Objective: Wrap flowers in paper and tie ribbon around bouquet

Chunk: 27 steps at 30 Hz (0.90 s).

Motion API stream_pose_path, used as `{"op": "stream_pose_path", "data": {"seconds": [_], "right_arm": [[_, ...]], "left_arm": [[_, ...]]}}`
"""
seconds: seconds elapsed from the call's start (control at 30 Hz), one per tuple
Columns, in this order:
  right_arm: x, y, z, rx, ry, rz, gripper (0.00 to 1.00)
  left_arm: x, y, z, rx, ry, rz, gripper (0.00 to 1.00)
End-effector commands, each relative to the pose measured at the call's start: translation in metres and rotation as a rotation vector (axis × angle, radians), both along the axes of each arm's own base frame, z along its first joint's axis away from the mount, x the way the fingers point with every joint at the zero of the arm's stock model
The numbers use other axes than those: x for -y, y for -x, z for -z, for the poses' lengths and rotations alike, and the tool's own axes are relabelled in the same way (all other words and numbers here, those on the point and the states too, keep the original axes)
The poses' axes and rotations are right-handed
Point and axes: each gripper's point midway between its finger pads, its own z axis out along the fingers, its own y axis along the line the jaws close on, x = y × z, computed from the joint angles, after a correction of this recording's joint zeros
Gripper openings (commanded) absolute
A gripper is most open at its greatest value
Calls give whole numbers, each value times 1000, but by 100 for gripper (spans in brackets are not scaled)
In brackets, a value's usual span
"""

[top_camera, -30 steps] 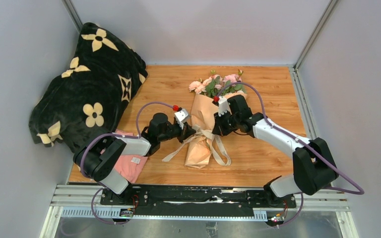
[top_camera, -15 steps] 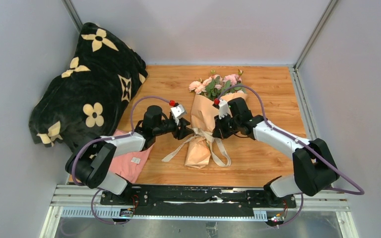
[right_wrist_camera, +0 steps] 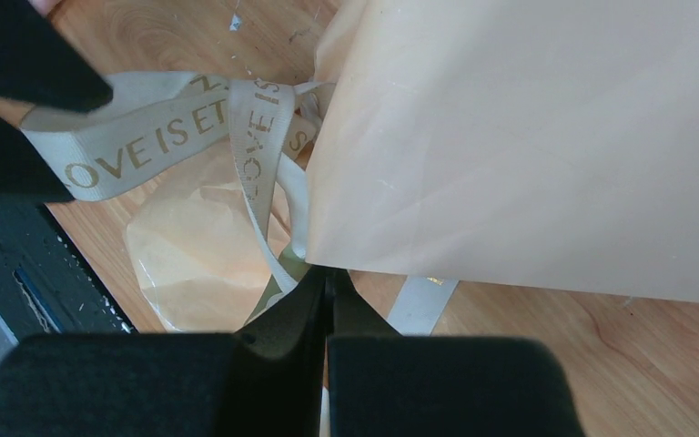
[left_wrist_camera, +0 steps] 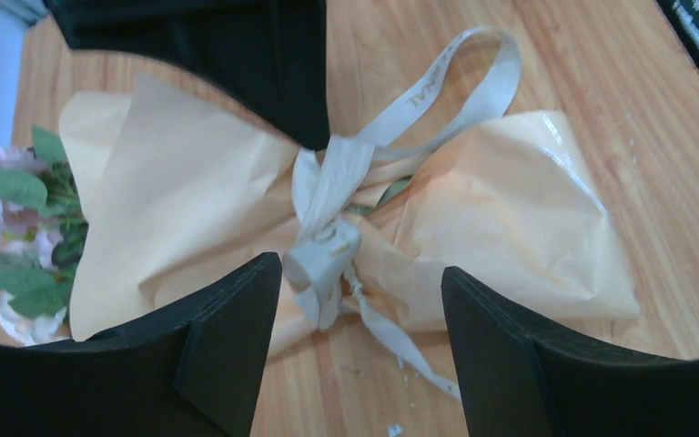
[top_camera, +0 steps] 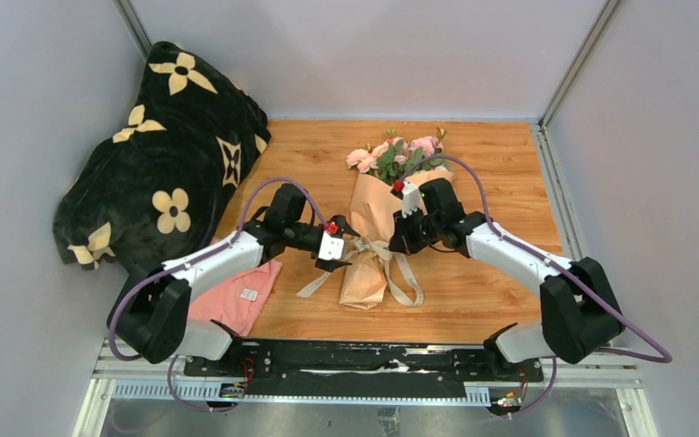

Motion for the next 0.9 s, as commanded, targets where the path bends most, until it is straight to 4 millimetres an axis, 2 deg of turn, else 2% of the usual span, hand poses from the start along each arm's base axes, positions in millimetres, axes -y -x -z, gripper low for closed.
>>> {"op": "stream_pose_path", "data": {"seconds": [0.0,0.17,0.23,0.33,0.43,0.47,0.67,0.8,0.87], "right_arm": [[0,3,2,-23,-20,5,0],[0,4,1,-20,-31,6,0],[0,4,0,-18,-34,5,0],[0,5,-3,-14,-38,11,0],[5,6,-4,-14,-36,38,0],[10,7,-1,-23,-29,63,0],[46,7,16,-91,-47,261,0],[63,15,38,-164,-47,350,0],[70,16,49,-200,-45,390,0]], "left_arm": [[7,24,-7,82,-13,140,75],[19,19,-9,126,-15,131,75],[23,12,-5,137,-33,98,69],[26,-6,-5,159,-37,26,47],[14,-26,1,225,-109,-61,5],[8,-31,3,243,-135,-79,0],[-28,-43,13,88,-184,-224,0],[-41,-44,32,-21,-190,-305,0],[-41,-48,32,-21,-186,-320,0]]}}
